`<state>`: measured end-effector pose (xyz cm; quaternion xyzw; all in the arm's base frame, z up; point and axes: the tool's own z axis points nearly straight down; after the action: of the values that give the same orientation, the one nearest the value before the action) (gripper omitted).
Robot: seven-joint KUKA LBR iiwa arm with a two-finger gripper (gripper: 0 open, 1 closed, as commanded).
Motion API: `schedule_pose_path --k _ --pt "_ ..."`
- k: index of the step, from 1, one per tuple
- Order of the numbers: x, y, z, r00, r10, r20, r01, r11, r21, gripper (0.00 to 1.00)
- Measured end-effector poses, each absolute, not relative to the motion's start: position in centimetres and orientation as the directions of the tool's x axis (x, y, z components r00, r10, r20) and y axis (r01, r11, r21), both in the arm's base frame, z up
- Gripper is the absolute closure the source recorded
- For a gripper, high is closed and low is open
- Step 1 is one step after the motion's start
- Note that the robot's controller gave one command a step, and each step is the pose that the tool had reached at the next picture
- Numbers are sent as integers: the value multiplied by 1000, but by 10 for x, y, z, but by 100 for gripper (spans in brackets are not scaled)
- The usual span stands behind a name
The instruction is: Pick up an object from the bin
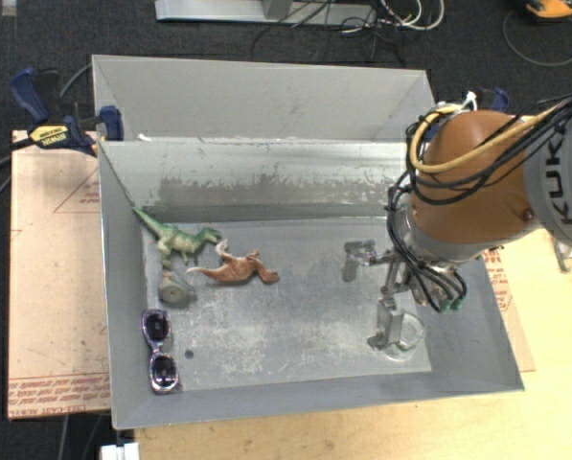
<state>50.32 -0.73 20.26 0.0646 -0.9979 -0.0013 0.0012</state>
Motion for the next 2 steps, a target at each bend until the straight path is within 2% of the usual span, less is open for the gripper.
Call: schedule_pose_path --k 1,2 --pt "557 -35 166 -998 63 -5 63 998 3 0" --pt "572 51 138 -978 -210 -2 -210 978 5 0"
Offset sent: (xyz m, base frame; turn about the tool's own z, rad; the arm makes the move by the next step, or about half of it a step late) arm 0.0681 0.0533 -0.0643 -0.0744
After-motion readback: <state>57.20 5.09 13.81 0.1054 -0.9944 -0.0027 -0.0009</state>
